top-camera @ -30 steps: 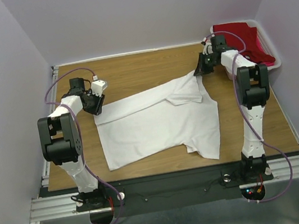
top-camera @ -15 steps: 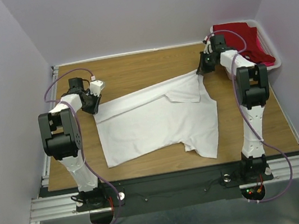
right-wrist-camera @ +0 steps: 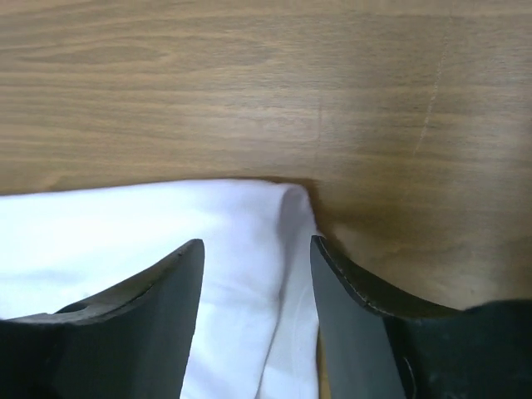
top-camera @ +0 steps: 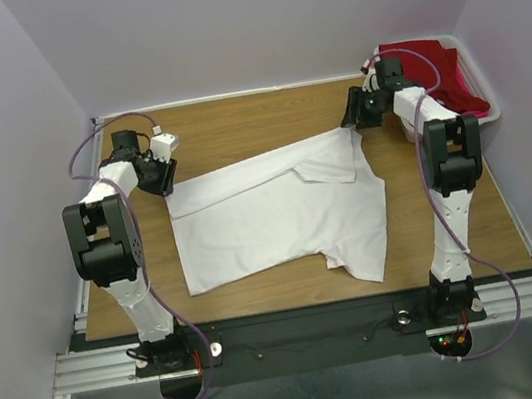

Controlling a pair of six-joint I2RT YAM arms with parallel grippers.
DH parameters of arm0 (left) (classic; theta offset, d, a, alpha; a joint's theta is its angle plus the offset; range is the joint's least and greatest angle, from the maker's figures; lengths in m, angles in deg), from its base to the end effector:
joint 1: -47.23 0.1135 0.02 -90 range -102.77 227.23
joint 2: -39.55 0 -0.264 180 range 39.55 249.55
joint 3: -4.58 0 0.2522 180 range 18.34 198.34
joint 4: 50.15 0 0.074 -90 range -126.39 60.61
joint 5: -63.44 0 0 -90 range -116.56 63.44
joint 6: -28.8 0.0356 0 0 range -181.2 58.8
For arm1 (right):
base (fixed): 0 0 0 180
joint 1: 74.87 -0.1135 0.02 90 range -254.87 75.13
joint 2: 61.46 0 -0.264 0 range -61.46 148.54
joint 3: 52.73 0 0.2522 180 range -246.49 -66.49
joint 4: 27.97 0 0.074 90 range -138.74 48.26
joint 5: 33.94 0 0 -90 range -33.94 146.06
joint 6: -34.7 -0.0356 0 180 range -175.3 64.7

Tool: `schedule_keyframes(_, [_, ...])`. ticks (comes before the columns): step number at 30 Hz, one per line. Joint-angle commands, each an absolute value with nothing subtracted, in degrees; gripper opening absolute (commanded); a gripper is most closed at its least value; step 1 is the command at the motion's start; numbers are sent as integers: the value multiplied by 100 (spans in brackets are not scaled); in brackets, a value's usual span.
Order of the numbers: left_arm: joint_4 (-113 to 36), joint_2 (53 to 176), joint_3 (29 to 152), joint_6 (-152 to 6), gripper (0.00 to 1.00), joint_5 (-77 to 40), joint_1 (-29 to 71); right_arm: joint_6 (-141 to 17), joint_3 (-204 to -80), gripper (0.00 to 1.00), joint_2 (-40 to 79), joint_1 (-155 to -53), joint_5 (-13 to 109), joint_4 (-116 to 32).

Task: Fold and stack the t-shirts
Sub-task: Fold the tshirt

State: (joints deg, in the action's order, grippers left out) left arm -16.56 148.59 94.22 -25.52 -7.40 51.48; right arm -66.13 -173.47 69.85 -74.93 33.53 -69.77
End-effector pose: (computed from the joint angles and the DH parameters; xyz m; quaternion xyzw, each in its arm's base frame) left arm 0.4085 0.0186 0.1933 0.3041 0.8858 -0.0415 0.3480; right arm 0.5074 0.0142 0.1809 0.0244 0.9301 0.2141 0.2973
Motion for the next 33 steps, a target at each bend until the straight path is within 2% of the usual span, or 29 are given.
schedule_keyframes(1, [-1284, 14046, 9814, -2648, 50, -275, 5171, -6339, -17214, 61, 5914, -7479, 3127, -6793])
schedule_keyframes(4, [-1196, 13913, 9630, -2675, 50, -204, 5171, -6198, -16950, 58, 5658, -7479, 3048, -6819])
schedule_keyframes(9, [-1345, 13817, 9156, -2744, 49, -291, 5136, -6031, -16678, 39, 5543, -7724, 2829, -6907])
schedule_keyframes(12, [-1398, 13948, 8971, -2789, 47, -379, 5092, -5969, -16581, 36, 5718, -7891, 2793, -6925])
schedule_keyframes(23, [-1398, 15275, 9568, -2842, 40, -959, 5066, -5776, -16800, 34, 6686, -7997, 3276, -6898])
schedule_keyframes(27, [-1319, 16012, 10340, -2859, 37, -1337, 5092, -5785, -17230, 34, 7116, -7988, 3671, -6898])
schedule_keyframes(29, [-1075, 16452, 11242, -2894, 37, -1329, 5153, -5811, -17651, 34, 7415, -7997, 3847, -6898])
schedule_keyframes(31, [-881, 16672, 11693, -2886, 37, -1241, 5171, -5828, -17976, 36, 7573, -7997, 3892, -6907])
schedule_keyframes(32, [-732, 16795, 11869, -2868, 41, -1119, 5197, -5837, -18274, 39, 7670, -7997, 3892, -6916])
schedule_keyframes(33, [-678, 16805, 12028, -2859, 43, -1074, 5197, -5811, -18373, 46, 7653, -7997, 3857, -6924])
